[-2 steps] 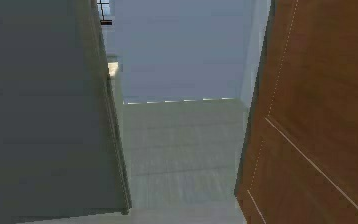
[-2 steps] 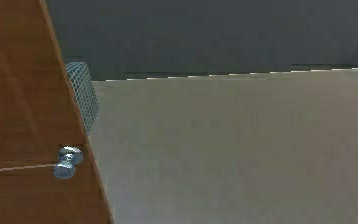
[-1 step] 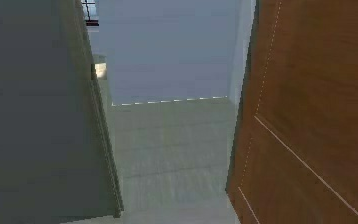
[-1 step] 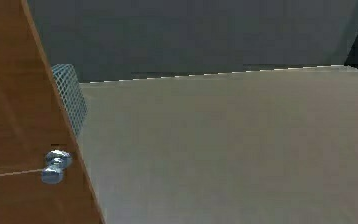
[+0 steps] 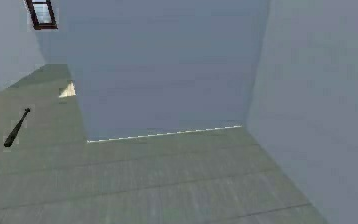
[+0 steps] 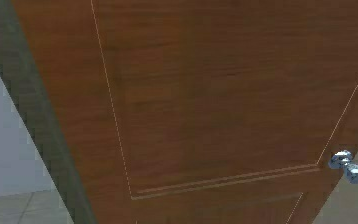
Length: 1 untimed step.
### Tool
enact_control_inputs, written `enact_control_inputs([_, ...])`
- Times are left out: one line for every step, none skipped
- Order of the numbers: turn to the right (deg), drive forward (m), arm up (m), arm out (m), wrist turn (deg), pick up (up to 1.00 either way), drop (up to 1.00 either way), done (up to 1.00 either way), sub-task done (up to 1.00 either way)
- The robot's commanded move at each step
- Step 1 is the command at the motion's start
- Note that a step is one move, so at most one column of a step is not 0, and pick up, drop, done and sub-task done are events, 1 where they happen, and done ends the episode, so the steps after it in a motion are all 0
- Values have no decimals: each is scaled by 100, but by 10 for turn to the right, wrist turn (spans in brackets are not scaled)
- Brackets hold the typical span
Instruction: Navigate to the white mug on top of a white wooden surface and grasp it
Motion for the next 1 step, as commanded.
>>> enact_control_inputs([30, 0, 0, 0, 0, 0, 0, 0, 0])
